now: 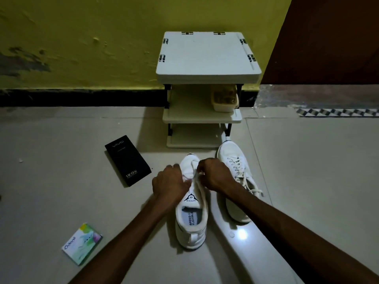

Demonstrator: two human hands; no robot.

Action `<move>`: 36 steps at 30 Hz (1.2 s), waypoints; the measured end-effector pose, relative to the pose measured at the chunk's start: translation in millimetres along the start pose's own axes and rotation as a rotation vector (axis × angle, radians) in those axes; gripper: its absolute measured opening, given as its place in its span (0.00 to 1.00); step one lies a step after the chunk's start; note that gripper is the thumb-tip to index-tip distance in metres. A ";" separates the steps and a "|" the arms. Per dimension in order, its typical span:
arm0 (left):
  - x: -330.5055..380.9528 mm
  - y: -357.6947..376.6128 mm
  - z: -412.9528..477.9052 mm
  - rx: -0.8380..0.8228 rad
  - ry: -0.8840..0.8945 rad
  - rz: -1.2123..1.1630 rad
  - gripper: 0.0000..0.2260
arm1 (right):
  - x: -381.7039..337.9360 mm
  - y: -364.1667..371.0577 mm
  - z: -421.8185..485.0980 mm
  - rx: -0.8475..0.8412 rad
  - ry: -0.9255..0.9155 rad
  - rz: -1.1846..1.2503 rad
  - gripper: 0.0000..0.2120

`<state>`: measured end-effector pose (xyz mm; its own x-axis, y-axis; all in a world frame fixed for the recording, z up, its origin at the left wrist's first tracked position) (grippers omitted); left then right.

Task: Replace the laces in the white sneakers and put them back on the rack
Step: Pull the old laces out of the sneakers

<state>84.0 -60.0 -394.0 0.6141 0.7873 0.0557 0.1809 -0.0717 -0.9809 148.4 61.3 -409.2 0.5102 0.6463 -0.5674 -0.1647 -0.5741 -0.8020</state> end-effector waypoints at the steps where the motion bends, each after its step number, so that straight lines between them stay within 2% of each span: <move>1: 1.6 4.2 -1.1 -0.036 0.001 0.043 0.20 | -2.7 3.4 0.3 -0.022 -0.014 -0.074 0.09; 3: 2.0 10.3 -3.2 -0.066 -0.019 0.064 0.19 | -6.0 5.5 -0.6 -0.043 -0.042 -0.195 0.09; 8: 3.5 14.7 -4.4 -0.065 -0.059 0.104 0.12 | -17.5 -2.3 -1.0 -0.100 -0.123 -0.312 0.10; 14: 10.6 18.5 -7.6 -0.007 -0.050 0.209 0.09 | -40.6 -50.7 10.0 0.029 -0.227 -0.408 0.11; 16: 10.1 16.9 -7.1 0.019 -0.057 0.213 0.09 | -50.8 -87.2 14.3 0.181 -0.245 -0.365 0.11; 18: 12.0 16.3 -7.7 0.029 -0.044 0.212 0.09 | -66.6 -142.8 12.4 0.425 -0.301 -0.237 0.10; 20: 12.9 17.8 -8.6 0.033 -0.033 0.205 0.09 | -76.1 -191.1 3.2 0.633 -0.349 -0.010 0.06; 21: 11.6 17.8 -8.7 0.033 -0.039 0.201 0.08 | -76.3 -202.8 -0.7 0.684 -0.359 0.144 0.05; 23: 8.4 15.8 -8.1 0.044 -0.053 0.192 0.08 | -67.4 -194.1 1.5 0.638 -0.293 0.440 0.05; 27: 13.3 15.0 -13.7 0.063 -0.021 0.125 0.07 | -40.8 -105.4 8.6 0.174 -0.015 0.912 0.05; 29: 16.6 9.7 -17.5 0.129 0.008 0.135 0.05 | -14.6 -69.4 2.8 0.088 0.194 1.027 0.06; 31: 21.1 9.0 -19.3 0.184 0.073 0.174 0.05 | 17.1 -48.8 -1.1 0.163 0.338 0.969 0.08; 33: 24.2 13.3 -18.0 0.176 0.132 0.187 0.07 | 40.8 -38.9 0.8 0.243 0.365 0.727 0.10; 36: 20.3 15.2 -13.4 0.152 0.120 0.178 0.08 | 45.0 -17.3 7.6 0.133 0.325 0.451 0.11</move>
<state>109.5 -53.3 -405.2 0.7142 0.6916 -0.1076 -0.0500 -0.1030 -0.9934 167.9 104.1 -422.2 0.5949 0.1522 -0.7892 -0.5202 -0.6756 -0.5224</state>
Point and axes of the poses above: each hand's wrist, its own z-axis towards the middle knuckle, its own y-axis out of the palm, x = y × z, the point moved 9 cm from there along z, towards the middle knuckle, and after that the axes turned 11 degrees about z, right-handed, at the moved point
